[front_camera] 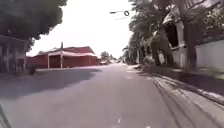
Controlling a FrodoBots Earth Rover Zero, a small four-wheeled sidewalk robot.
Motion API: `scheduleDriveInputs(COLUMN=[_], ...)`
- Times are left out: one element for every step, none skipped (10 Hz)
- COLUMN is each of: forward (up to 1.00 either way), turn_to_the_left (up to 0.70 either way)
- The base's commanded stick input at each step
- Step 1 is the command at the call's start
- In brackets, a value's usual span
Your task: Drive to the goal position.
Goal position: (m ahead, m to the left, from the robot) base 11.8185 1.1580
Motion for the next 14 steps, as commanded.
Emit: scheduleDriveInputs(forward=[1.00, 1.00, 1.00, 1.00, 1.00, 1.00, 1.00, 1.00, 1.00, 1.00, 1.00, 1.00, 1.00, 1.00], turn_to_the_left=[0.00, 0.00, 0.00, 0.00, 0.00, 0.00, 0.00, 0.00, -0.19, -0.27, -0.11, 0.00, 0.00, 0.00])
